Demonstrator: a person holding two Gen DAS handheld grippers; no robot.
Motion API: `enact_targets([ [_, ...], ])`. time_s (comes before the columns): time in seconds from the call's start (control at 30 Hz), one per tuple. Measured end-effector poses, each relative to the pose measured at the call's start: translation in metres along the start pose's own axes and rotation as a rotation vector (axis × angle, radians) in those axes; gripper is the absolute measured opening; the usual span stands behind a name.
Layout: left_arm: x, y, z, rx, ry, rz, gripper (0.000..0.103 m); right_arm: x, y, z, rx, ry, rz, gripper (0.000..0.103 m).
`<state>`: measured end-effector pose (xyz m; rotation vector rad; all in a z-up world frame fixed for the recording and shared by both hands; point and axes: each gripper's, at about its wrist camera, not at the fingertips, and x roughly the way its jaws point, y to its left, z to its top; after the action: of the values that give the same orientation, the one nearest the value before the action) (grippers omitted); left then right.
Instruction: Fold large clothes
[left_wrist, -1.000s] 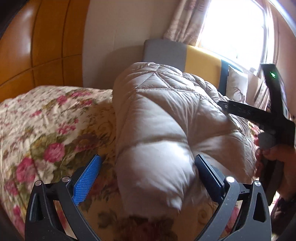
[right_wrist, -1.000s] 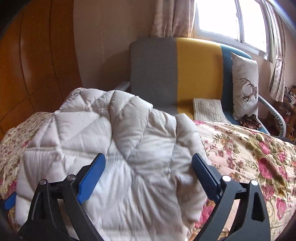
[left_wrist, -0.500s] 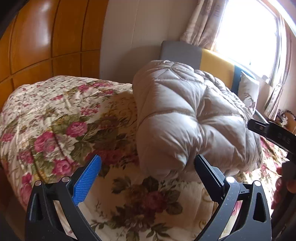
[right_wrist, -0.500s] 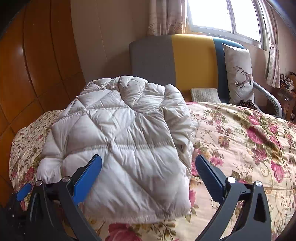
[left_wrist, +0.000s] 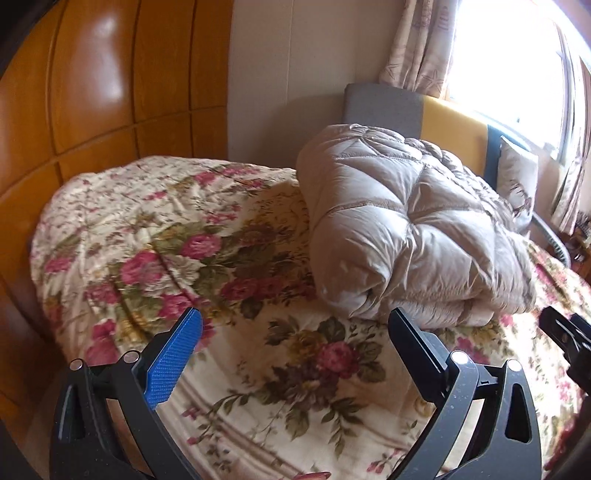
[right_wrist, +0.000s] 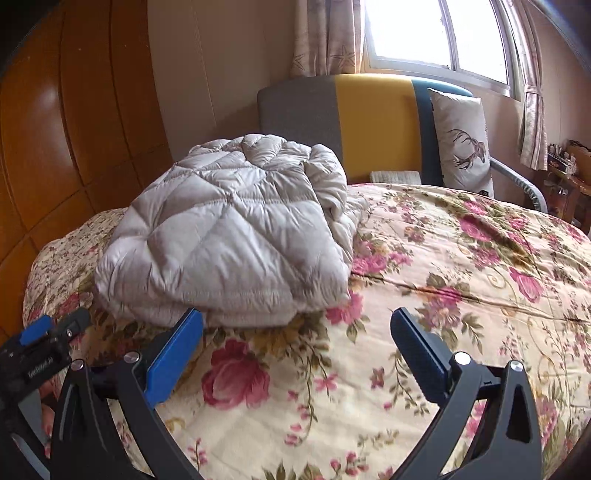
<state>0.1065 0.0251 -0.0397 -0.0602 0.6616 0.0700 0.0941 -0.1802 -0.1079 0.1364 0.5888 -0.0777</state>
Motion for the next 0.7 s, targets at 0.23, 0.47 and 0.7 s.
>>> enact_targets([
  [0.23, -0.016, 0.000, -0.011, 0.017, 0.003, 0.004, 0.100, -0.026, 0.005, -0.017, 0.017, -0.038, -0.018, 0.101],
  [0.47, -0.030, 0.001, -0.015, 0.014, -0.027, 0.005, 0.100, -0.028, 0.013, -0.022, -0.020, -0.027, -0.049, 0.101],
  [0.7, -0.036, -0.001, -0.017, 0.021, -0.037, -0.002, 0.100, -0.029, 0.012, -0.020, -0.019, -0.032, -0.055, 0.101],
])
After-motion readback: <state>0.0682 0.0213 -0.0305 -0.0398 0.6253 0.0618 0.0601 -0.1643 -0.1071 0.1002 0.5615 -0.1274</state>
